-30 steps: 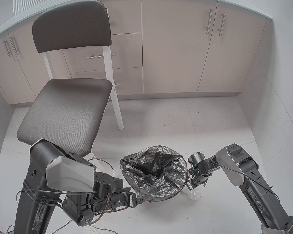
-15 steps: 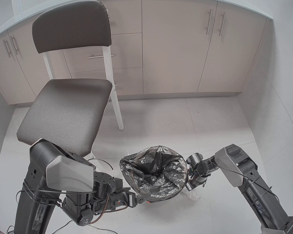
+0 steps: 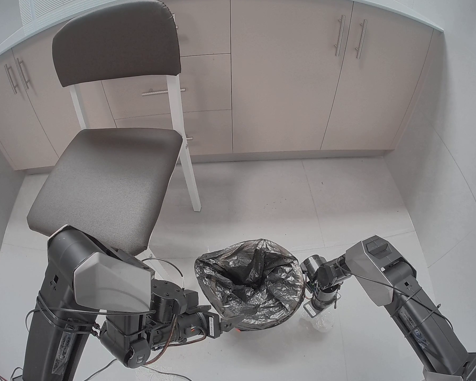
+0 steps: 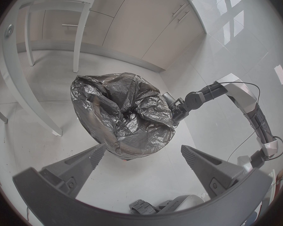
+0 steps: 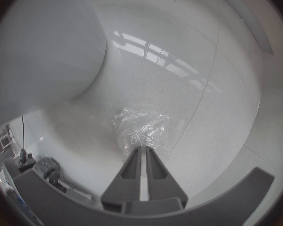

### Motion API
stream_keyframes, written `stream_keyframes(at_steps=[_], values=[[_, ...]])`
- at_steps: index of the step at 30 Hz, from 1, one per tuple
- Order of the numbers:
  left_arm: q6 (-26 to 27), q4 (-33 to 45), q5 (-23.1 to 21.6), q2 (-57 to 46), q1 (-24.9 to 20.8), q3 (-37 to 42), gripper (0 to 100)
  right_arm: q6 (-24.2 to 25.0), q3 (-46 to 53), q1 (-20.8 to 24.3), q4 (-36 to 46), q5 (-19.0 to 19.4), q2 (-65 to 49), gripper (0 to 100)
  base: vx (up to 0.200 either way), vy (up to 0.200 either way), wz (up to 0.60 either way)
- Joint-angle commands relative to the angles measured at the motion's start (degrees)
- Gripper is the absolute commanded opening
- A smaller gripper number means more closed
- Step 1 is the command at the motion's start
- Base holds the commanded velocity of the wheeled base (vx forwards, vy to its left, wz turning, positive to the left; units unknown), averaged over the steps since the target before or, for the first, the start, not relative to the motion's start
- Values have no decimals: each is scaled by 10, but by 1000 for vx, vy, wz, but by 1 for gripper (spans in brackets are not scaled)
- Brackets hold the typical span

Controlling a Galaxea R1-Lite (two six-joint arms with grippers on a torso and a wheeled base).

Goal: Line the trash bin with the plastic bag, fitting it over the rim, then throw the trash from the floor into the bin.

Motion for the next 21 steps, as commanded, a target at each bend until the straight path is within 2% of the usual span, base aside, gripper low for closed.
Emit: stream_keyframes(at_steps=[1, 3, 8, 21], values=[[0, 0, 0, -1, 0, 0, 100, -1, 0, 0, 69, -2, 2, 0, 0, 0, 0], [0, 0, 0, 0, 0, 1, 100, 1, 0, 0, 93, -4, -4, 0, 0, 0, 0], [1, 0, 0, 0, 0, 1, 100, 0, 0, 2, 90, -16, -13, 0, 0, 0, 0], [2, 0, 0, 0, 0, 1, 100, -2, 0, -14, 91, -16, 3, 0, 0, 0, 0]])
